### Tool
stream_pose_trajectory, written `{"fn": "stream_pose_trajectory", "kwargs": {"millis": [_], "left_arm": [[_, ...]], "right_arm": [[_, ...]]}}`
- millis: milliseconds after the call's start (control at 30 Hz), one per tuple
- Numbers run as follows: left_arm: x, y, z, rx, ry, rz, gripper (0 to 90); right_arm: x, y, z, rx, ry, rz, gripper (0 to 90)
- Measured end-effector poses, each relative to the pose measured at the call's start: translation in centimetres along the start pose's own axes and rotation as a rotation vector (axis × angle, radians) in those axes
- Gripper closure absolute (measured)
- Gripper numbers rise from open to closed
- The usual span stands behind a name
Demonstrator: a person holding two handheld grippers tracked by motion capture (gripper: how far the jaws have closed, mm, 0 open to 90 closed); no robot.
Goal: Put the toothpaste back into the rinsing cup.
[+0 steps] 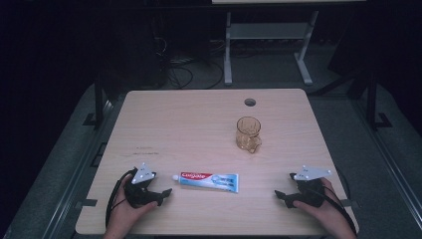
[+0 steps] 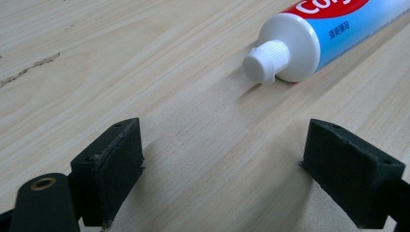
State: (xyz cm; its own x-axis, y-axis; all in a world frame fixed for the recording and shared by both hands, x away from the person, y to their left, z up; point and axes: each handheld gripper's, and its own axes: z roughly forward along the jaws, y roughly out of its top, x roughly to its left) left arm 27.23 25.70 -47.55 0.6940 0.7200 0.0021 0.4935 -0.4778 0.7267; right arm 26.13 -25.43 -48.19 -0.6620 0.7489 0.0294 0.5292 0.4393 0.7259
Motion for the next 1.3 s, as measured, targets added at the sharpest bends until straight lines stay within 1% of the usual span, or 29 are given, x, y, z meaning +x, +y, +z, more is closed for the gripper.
{"fn": "stream_pose_trajectory", "kwargs": {"millis": [100,167,233,267,300,333,367,400,433,467,500,533,567,600,633,667,700,733,767,833,867,933,1033,1100,1300], "left_arm": [[0.1,0.0,-0.1,0.002,-0.007,-0.001,13.2],[0.2,-0.1,-0.2,-0.003,-0.009,-0.012,14.3],[0.2,-0.1,-0.2,-0.004,-0.003,-0.004,15.2],[0.3,-0.1,-0.4,0.001,0.003,-0.001,21.1],[0.3,-0.1,-0.4,0.001,0.003,-0.001,24.4],[0.3,-0.1,-0.7,0.0,0.003,-0.009,24.4],[0.4,-0.1,-0.8,0.004,-0.004,-0.012,31.3],[0.4,0.0,-1.1,-0.004,-0.012,-0.026,37.0],[0.4,0.0,-1.1,-0.004,-0.012,-0.026,40.6],[0.4,0.1,-1.3,-0.011,-0.018,-0.024,46.1],[0.4,0.1,-1.4,-0.013,-0.022,-0.017,46.1],[0.3,0.3,-1.6,-0.011,-0.03,-0.017,53.2],[0.3,0.3,-1.6,-0.011,-0.03,-0.017,56.2],[0.3,0.4,-1.7,-0.006,-0.038,-0.014,56.2],[0.2,0.5,-1.8,-0.003,-0.045,-0.02,59.5],[0.3,0.6,-1.9,-0.002,-0.058,-0.018,69.1],[0.3,0.8,-2.0,-0.002,-0.067,-0.019,71.6],[0.3,0.8,-2.0,-0.002,-0.067,-0.019,75.7],[0.4,1.0,-2.1,-0.003,-0.074,-0.019,75.7],[0.4,1.3,-2.2,-0.009,-0.083,-0.021,82.1],[0.5,1.5,-2.3,-0.01,-0.091,-0.02,89.5],[0.6,2.1,-2.5,-0.021,-0.105,-0.027,90.0],[0.6,2.4,-2.5,-0.026,-0.109,-0.024,90.0],[0.7,2.9,-2.4,-0.039,-0.119,-0.028,90.0],[0.9,3.7,-2.1,-0.051,-0.131,-0.029,90.0]], "right_arm": [[0.0,0.0,0.0,0.0,0.0,0.0,13.4],[0.0,0.0,0.0,0.0,0.0,0.0,13.4],[0.0,0.0,0.0,0.0,0.0,0.0,13.4],[0.0,0.0,0.0,0.0,0.0,0.0,13.4],[0.0,0.0,0.0,0.0,0.0,0.0,13.4],[0.0,0.0,0.0,0.0,0.0,0.001,13.4],[0.0,0.0,0.0,-0.001,0.003,0.001,13.4],[0.0,0.0,0.0,0.0,0.004,0.001,13.4],[0.0,0.0,0.0,0.0,0.004,0.001,13.4],[0.0,0.0,0.0,0.0,0.009,0.002,13.4],[0.0,0.0,0.0,0.0,0.009,0.002,13.4],[0.0,0.0,0.0,0.002,0.007,0.0,13.4],[0.0,0.0,0.0,0.002,0.007,0.0,13.4],[0.0,0.0,0.0,0.001,0.008,0.0,13.4],[0.0,0.0,0.0,0.001,0.007,0.001,13.4],[0.0,0.0,0.0,0.0,0.008,-0.002,13.4],[-0.1,0.0,0.0,0.001,0.007,-0.002,13.4],[-0.1,0.0,0.0,0.001,0.007,-0.002,13.4],[-0.1,0.0,0.0,0.002,0.005,-0.003,13.4],[-0.1,0.0,0.0,0.002,0.006,-0.003,13.4],[-0.1,0.0,0.0,0.002,0.006,-0.003,13.4],[-0.1,0.0,0.0,0.002,0.006,-0.003,13.4],[-0.1,0.0,0.0,0.002,0.006,-0.003,13.4],[-0.1,0.0,0.0,0.002,0.006,-0.004,13.4],[-0.1,0.0,0.0,0.001,0.007,-0.003,13.4]]}}
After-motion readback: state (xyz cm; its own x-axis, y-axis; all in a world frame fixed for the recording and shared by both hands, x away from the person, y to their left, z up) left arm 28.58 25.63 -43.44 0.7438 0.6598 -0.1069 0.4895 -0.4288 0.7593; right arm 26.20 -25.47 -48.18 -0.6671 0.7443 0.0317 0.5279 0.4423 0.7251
